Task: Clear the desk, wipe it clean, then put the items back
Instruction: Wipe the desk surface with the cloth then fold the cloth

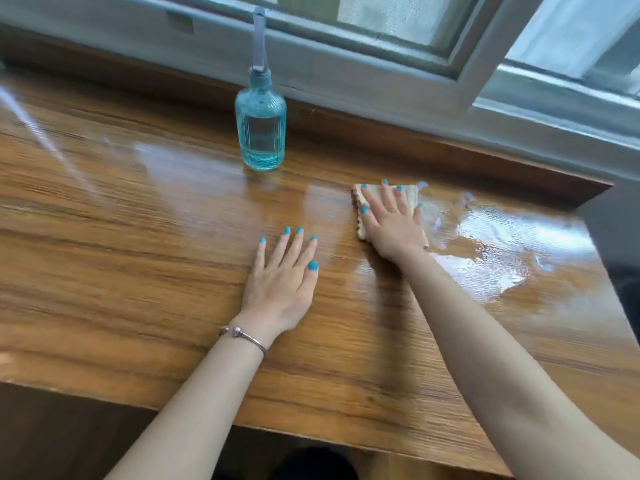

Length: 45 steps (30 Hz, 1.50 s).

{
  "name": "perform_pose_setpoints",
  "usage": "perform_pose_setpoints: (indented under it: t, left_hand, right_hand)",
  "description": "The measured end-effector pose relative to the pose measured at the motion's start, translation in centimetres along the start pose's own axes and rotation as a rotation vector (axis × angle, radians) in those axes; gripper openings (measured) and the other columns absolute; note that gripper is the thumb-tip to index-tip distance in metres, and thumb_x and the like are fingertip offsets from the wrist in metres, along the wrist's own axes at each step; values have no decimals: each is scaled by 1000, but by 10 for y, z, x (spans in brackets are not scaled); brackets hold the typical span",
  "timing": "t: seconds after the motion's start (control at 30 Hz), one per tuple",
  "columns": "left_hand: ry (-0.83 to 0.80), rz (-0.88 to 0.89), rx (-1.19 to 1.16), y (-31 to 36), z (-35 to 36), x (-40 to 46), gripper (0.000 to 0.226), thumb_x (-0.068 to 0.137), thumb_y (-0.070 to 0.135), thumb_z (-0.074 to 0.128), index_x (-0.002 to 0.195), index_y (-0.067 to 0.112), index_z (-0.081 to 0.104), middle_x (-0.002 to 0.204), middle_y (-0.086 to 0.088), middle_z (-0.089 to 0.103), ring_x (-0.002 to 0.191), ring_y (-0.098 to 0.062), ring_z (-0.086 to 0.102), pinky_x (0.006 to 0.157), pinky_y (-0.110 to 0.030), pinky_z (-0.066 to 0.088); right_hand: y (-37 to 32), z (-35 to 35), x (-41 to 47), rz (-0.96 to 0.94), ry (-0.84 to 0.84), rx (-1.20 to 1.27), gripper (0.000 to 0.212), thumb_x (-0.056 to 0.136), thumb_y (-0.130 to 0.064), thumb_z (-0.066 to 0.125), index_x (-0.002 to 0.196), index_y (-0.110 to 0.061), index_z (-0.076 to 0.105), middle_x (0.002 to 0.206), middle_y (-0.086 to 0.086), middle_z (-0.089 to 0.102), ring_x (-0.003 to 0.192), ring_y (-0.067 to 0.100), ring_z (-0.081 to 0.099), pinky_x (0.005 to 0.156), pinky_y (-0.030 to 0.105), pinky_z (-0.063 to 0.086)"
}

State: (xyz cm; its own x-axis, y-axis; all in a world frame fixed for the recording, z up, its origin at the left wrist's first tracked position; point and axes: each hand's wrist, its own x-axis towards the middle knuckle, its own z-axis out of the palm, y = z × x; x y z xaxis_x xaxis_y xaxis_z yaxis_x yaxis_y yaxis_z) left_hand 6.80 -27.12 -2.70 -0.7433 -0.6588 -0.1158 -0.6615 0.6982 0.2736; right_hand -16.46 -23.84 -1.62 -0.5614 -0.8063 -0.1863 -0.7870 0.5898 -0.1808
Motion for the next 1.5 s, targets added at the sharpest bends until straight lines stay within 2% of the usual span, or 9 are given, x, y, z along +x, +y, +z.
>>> perform_pose_setpoints:
  t: [0.2, 0.27, 0.47, 0.63, 0.8, 0.97, 1.13, 1.33, 1.5]
  left_hand:
    - [61, 89, 64, 2, 17, -59, 59, 97, 44, 6, 154, 33, 13, 162, 2, 8, 150, -17, 2, 117, -45, -6]
    - [69, 79, 72, 2, 17, -56, 59, 97, 45, 6, 154, 34, 10, 163, 2, 5, 150, -17, 0, 118, -47, -2]
    - [52, 116, 75, -1, 18, -58, 54, 102, 42, 11, 154, 34, 3, 163, 2, -1, 150, -18, -5, 120, -48, -1]
    - [77, 134, 76, -2, 19, -57, 57, 100, 47, 9, 155, 31, 3, 163, 0, 0, 150, -19, -4, 119, -50, -1]
    - [70, 145, 51, -3, 21, -54, 55, 101, 42, 9, 155, 31, 4, 163, 0, 0, 150, -19, -4, 119, -50, -2]
    - [76, 128, 65, -4, 19, -55, 54, 102, 42, 8, 155, 32, 4, 163, 0, 0, 150, -19, -3, 119, -49, -1]
    - [101, 130, 50, -3, 25, -53, 54, 102, 42, 10, 155, 32, 7, 163, -1, 3, 150, -20, -1, 119, -50, -1]
    - [120, 105, 59, -4, 24, -54, 53, 101, 41, 16, 154, 32, 13, 163, -1, 10, 149, -20, 3, 118, -49, 0]
    - [143, 19, -30, 37, 7, -33, 42, 96, 35, 38, 136, 25, 48, 145, -9, 37, 134, -29, 29, 112, -43, 20]
  right_hand:
    - [-13, 40, -145, -284, 36, 8, 56, 93, -58, 6, 149, -54, 4, 161, -20, -4, 149, 10, -13, 118, 44, -7]
    - [1, 31, -130, -321, -28, -32, 55, 92, -60, 4, 147, -56, 4, 161, -20, -3, 149, 8, -11, 118, 42, -5]
    - [-22, 30, -111, 11, 13, -14, 51, 103, -46, 18, 151, -48, 2, 164, -11, -4, 150, 18, -11, 119, 50, -2]
    - [-6, 56, -239, -306, 5, -93, 50, 98, -54, 2, 147, -53, -8, 162, -18, -4, 149, 12, -13, 120, 40, -6]
    - [5, 40, -197, 167, 47, -36, 49, 104, -44, 14, 152, -46, 3, 164, -11, -4, 150, 18, -11, 120, 51, 1]
    - [-33, 70, -297, -87, 35, -64, 51, 96, -56, -2, 146, -54, -12, 161, -17, -11, 148, 12, -20, 119, 40, -11]
    - [10, 45, -233, 309, 14, 7, 49, 105, -45, 13, 152, -45, 2, 163, -11, -7, 150, 18, -13, 120, 52, -1]
    - [-11, 65, -294, 49, 11, -124, 57, 93, -56, -4, 150, -50, -3, 163, -11, -6, 150, 18, -12, 118, 53, 1]
    - [14, 40, -199, 286, 98, -68, 47, 103, -46, 20, 148, -37, 22, 164, 1, 5, 150, 25, -5, 117, 58, -3]
